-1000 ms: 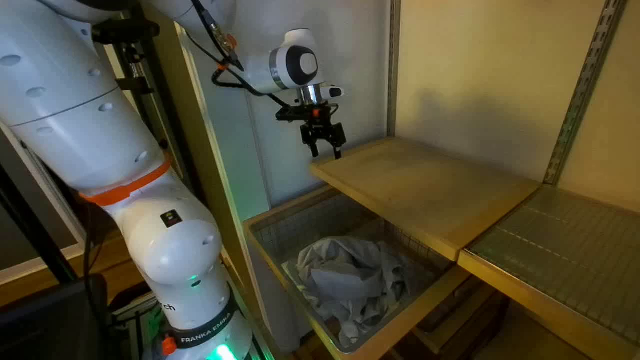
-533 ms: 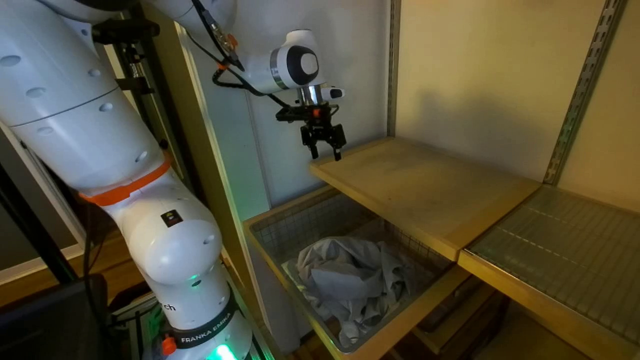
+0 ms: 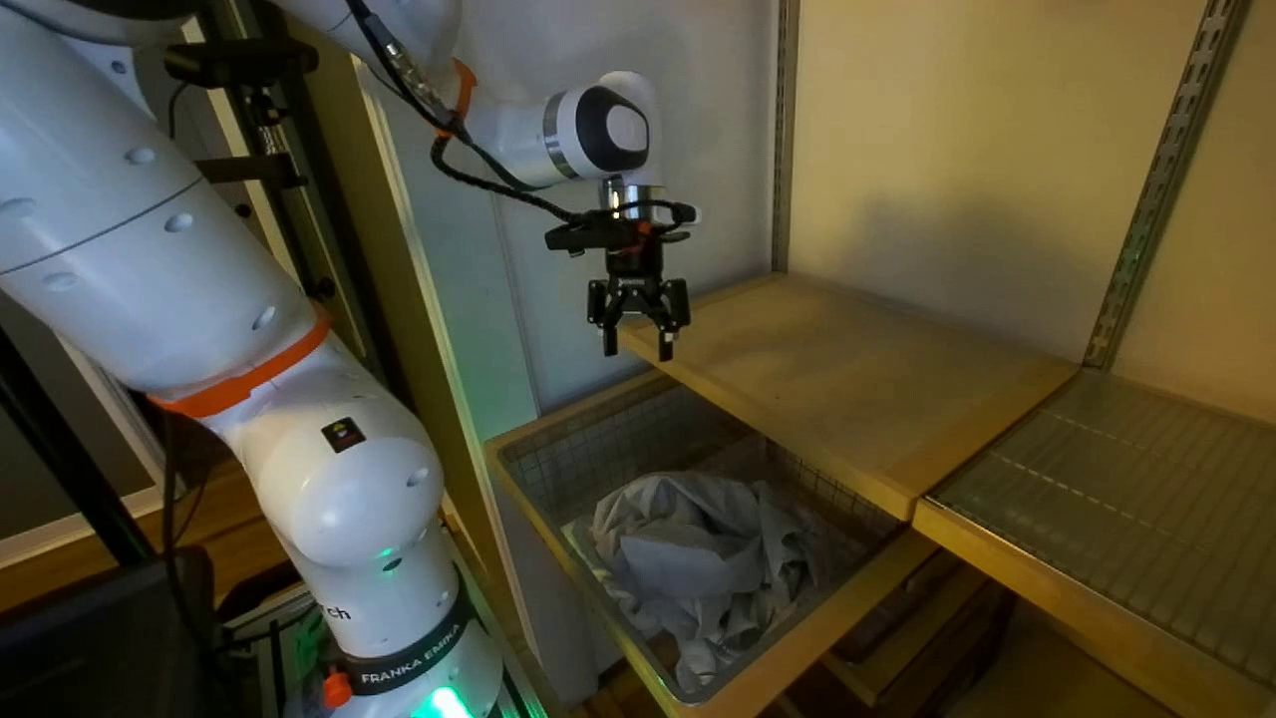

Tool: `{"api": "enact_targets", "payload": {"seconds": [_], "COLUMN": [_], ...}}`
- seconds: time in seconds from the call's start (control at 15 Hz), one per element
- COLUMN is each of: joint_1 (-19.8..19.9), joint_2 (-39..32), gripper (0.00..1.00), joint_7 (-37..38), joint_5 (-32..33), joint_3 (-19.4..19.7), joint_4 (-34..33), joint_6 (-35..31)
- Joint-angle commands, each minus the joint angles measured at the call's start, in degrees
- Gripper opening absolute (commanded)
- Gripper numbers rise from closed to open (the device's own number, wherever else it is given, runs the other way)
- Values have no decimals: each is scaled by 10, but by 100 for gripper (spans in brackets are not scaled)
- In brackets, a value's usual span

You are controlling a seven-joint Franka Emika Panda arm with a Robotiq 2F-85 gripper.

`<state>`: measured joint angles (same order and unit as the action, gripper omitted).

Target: Push in the drawer

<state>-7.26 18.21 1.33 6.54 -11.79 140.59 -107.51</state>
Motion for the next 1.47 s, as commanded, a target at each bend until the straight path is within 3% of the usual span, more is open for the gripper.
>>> {"api": "enact_targets", "payload": {"seconds": [0.0, 0.4, 0.53, 1.4], "joint_1": [-13, -23, -14, 86], "joint_2": [81, 159, 124, 89], "gripper": [100, 100, 100, 100], "joint_7": [-80, -138, -130, -124], "joint_5": [-9, -34, -27, 90], "joint_3": [36, 74, 78, 139], "joint_4": [80, 216, 181, 181], "joint_6": [32, 35, 59, 80]}}
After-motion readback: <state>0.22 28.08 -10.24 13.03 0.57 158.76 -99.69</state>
